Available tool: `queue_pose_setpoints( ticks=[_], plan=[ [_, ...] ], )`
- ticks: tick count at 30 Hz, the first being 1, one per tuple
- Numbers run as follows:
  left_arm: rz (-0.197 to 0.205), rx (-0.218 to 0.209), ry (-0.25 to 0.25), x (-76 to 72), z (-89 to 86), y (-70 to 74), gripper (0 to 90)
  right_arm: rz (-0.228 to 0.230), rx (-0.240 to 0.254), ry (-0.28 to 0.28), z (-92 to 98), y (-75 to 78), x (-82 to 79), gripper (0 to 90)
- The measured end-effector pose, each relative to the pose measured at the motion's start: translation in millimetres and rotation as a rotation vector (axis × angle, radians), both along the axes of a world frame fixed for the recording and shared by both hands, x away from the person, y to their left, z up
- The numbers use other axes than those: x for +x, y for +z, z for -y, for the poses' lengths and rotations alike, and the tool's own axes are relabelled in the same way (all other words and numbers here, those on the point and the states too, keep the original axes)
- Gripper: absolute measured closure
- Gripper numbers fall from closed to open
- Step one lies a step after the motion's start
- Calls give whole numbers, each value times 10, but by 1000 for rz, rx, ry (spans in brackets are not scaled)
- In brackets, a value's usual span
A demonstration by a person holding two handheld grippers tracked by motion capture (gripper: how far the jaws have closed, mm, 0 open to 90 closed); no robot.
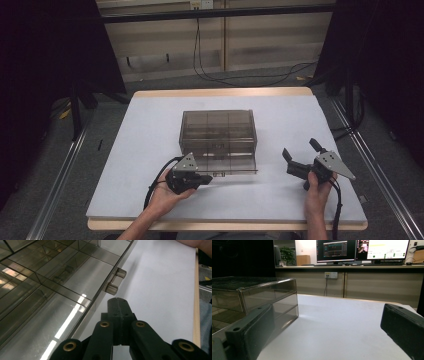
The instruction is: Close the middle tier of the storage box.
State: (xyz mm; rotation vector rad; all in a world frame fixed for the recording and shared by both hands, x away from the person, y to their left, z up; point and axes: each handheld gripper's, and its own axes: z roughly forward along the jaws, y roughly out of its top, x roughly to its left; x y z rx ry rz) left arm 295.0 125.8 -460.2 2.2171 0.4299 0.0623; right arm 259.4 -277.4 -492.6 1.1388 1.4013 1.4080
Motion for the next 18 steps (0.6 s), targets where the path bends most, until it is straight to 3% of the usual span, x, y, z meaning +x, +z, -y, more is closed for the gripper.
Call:
queue_pose_setpoints(
  ticks=[18],
  plan=[
    [4,16,18,61,13,-41,900,0,-1,0,0,0,0,0]
  ],
)
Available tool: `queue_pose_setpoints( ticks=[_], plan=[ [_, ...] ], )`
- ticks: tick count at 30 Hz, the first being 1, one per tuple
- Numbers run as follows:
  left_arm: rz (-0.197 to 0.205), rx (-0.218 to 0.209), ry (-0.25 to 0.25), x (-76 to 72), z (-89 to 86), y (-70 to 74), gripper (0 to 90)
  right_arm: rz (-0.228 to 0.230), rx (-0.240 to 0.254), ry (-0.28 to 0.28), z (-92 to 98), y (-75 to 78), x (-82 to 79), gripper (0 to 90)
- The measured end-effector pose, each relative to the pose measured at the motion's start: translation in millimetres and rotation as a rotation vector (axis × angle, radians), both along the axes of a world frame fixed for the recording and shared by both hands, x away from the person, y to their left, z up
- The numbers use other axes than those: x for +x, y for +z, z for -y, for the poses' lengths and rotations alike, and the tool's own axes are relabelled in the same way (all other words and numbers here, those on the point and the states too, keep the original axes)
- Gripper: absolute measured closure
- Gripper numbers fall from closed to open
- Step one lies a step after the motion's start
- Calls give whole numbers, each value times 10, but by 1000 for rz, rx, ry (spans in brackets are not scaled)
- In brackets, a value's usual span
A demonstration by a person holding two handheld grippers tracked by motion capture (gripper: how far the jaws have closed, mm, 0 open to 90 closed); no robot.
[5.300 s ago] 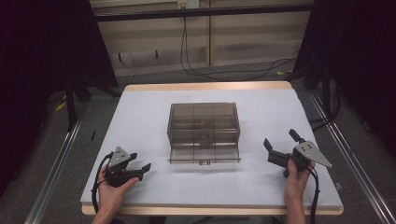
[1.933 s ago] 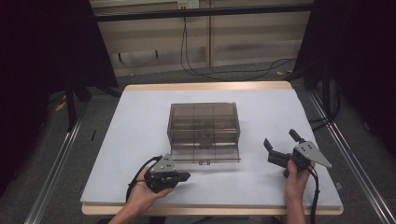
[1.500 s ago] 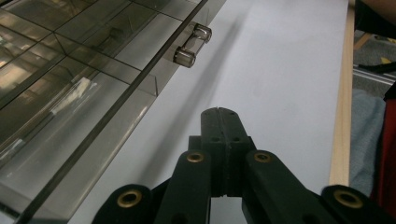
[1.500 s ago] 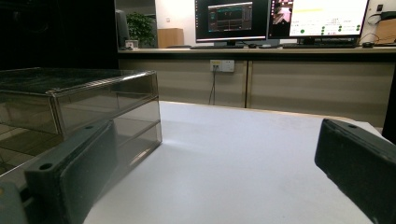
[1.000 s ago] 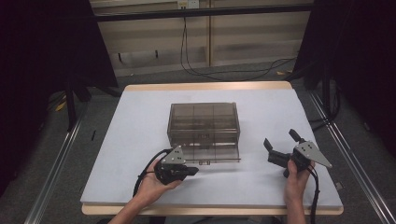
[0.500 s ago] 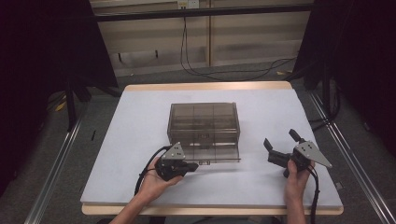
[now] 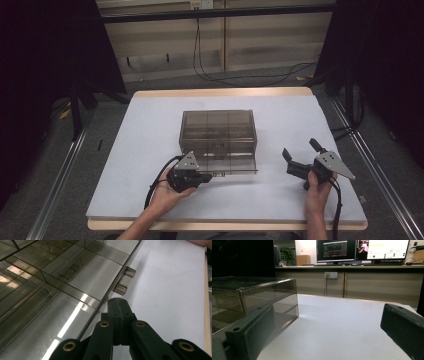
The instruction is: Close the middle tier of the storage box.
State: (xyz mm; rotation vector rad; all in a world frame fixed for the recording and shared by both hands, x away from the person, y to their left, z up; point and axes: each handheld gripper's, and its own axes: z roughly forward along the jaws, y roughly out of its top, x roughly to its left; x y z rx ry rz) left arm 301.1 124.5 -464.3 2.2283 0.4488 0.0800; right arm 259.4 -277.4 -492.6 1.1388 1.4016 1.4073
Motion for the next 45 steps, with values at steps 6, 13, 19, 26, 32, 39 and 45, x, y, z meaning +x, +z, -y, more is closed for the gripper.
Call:
queue_pose_setpoints(
  ticks=[6,13,19,26,32,39,45],
  plan=[
    [-6,-20,10,2,-1,-1,900,0,1,0,0,0,0,0],
    [1,-17,2,8,-4,38,900,0,-1,0,-1,0,-1,0],
    [1,0,1,11,-6,41,900,1,0,-1,-1,0,-1,0],
    [-3,-12,5,15,-8,38,900,-1,0,-3,0,0,-3,0],
    [6,-11,20,19,-20,53,900,-2,1,-4,0,0,-3,0],
    [4,-28,31,41,-8,40,900,-3,2,-3,1,1,-3,0],
    [5,-19,41,78,-1,55,900,-3,1,-2,2,1,-1,0]
  ],
)
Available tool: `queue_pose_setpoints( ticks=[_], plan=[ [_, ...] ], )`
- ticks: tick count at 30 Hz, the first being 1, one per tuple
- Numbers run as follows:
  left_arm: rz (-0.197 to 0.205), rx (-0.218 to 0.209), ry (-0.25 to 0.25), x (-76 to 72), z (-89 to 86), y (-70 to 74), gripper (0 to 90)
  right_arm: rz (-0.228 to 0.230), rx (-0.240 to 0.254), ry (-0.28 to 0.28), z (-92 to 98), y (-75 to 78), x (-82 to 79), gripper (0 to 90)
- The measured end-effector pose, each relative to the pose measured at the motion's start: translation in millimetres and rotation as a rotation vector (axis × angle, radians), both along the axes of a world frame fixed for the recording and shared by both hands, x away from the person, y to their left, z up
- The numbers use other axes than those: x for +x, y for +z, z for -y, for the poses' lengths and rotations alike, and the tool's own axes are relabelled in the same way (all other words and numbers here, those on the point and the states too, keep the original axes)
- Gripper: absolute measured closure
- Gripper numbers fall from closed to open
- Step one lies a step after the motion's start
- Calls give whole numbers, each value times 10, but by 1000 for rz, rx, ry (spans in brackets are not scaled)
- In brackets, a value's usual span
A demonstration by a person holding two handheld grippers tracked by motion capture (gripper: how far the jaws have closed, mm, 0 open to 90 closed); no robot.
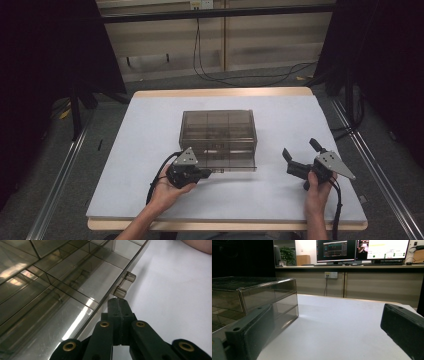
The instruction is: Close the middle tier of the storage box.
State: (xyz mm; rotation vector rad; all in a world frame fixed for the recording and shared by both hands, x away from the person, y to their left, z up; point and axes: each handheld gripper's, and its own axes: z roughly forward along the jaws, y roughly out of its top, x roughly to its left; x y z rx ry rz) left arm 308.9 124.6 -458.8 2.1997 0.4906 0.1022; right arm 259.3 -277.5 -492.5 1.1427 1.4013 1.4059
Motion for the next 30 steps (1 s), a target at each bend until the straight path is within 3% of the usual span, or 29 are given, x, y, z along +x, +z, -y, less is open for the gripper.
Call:
queue_pose_setpoints(
  ticks=[10,11,14,30],
  plan=[
    [4,-29,10,33,13,17,900,-2,-2,0,4,0,0,0],
    [9,-10,3,38,7,24,900,-2,-2,-1,3,0,0,0],
    [7,-26,2,44,8,16,900,0,1,2,5,0,3,0],
    [12,-18,18,75,17,28,900,2,1,1,5,-1,3,0]
  ],
)
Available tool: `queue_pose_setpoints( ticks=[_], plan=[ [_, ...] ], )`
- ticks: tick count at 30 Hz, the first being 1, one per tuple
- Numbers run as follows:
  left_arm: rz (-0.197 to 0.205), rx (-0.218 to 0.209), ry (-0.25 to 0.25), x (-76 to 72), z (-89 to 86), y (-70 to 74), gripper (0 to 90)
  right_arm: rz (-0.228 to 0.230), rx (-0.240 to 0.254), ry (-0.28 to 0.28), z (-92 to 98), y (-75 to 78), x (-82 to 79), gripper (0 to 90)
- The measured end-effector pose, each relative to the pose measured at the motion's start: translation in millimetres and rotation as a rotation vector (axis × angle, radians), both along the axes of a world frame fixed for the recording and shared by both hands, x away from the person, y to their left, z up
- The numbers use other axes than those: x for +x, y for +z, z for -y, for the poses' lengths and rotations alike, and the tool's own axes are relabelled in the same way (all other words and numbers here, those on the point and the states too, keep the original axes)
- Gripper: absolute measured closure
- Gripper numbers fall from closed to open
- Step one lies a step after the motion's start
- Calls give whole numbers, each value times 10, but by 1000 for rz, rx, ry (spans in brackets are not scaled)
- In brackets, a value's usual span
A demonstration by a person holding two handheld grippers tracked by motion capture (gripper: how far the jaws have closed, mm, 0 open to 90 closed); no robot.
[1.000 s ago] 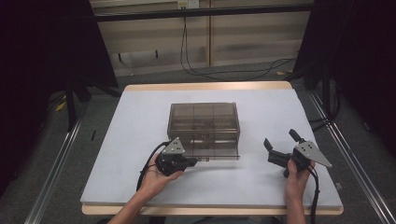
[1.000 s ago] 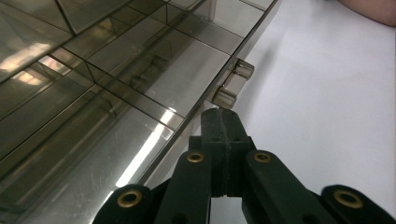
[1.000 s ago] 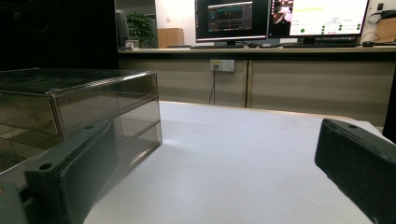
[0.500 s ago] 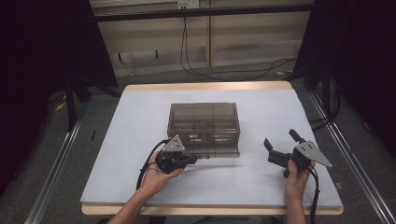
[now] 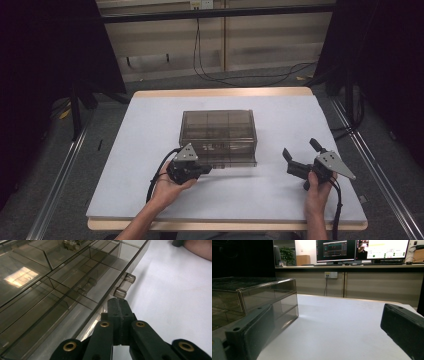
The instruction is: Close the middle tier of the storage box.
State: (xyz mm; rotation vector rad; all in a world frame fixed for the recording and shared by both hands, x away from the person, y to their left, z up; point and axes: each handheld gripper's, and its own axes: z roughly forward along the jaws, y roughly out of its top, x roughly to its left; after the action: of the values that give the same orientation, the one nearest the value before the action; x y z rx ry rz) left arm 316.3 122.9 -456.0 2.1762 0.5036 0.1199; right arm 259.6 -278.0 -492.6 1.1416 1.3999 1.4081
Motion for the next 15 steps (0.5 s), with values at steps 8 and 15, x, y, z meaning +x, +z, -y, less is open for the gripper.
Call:
queue_pose_setpoints(
  ticks=[8,15],
  plan=[
    [-4,-9,9,15,-1,-9,900,-2,2,1,5,0,1,0],
    [2,9,10,40,-20,3,900,-2,0,1,2,1,1,0]
  ],
)
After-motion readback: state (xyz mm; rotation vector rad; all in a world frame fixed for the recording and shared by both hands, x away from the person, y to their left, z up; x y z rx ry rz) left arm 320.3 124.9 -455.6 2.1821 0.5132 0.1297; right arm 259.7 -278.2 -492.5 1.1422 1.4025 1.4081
